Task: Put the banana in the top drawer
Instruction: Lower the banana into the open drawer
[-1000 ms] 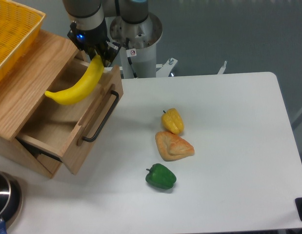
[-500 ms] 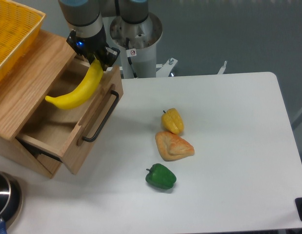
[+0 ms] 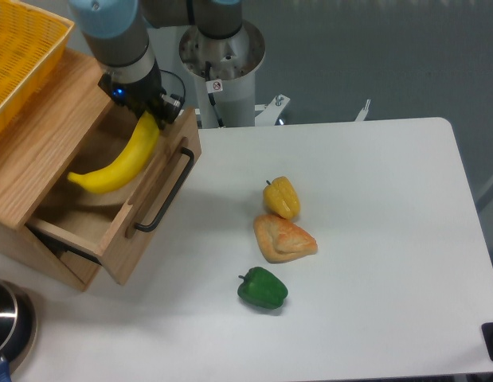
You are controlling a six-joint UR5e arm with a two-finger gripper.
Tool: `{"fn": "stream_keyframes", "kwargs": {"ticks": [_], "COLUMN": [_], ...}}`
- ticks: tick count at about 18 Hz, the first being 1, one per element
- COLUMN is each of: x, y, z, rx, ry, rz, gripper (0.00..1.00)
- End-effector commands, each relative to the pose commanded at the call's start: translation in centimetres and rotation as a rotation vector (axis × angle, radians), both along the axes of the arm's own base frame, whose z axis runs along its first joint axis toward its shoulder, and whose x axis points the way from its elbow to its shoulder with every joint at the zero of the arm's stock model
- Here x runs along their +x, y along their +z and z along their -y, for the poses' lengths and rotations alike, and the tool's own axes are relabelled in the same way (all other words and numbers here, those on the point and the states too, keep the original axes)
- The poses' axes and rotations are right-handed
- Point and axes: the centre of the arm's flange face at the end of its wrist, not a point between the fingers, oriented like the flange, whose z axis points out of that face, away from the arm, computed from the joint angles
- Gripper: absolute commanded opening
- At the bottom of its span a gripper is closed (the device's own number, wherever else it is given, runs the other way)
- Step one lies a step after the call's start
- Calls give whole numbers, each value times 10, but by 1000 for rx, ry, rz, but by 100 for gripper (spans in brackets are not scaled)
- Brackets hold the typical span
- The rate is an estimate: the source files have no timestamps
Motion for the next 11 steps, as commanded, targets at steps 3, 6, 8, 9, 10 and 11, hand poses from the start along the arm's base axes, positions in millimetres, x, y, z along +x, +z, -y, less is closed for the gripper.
{"fn": "stream_keyframes", "kwargs": {"ticks": [3, 6, 8, 9, 10, 11], "x": [2, 1, 1, 1, 1, 0], "y": [-3, -2, -5, -5, -6, -7], "z": [-5, -8, -9, -10, -10, -11], "rx": [-7, 0, -4, -6, -6, -5], "ry": [-2, -1, -2, -1, -1, -1], "rz": [-1, -6, -5, -4, -4, -6], "gripper": [19, 19, 19, 19, 19, 19]}}
